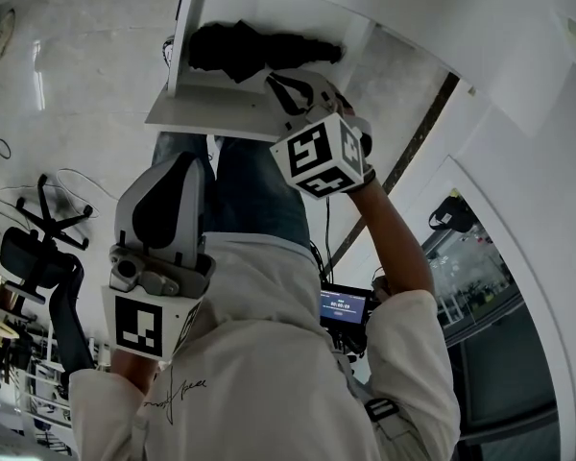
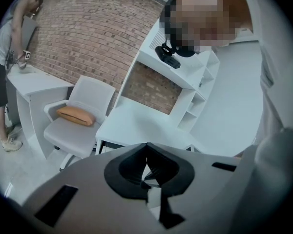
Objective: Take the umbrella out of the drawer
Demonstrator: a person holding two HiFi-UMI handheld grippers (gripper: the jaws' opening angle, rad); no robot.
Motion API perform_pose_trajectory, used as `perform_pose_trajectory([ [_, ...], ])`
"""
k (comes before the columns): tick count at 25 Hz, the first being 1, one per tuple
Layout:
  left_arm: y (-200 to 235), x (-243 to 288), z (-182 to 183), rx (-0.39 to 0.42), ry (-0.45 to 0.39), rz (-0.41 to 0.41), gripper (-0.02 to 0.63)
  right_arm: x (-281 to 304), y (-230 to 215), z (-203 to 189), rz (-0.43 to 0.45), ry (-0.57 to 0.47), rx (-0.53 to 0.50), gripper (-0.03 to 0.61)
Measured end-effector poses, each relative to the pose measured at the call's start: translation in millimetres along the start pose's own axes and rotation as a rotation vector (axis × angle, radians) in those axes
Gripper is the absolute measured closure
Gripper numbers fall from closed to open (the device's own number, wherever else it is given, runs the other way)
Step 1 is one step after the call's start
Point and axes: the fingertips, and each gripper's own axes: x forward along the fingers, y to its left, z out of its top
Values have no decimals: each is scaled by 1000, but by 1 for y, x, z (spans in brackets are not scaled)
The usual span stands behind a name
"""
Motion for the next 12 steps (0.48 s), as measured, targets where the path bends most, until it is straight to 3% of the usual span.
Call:
perform_pose_trajectory([
  [8,5,1,-5,6,14,-4,597,21,-5,-15,-10,64,-46,549],
  [12,8,-1,-8,-2,22,-9,598,33,-2,-28,13,116,-70,503],
])
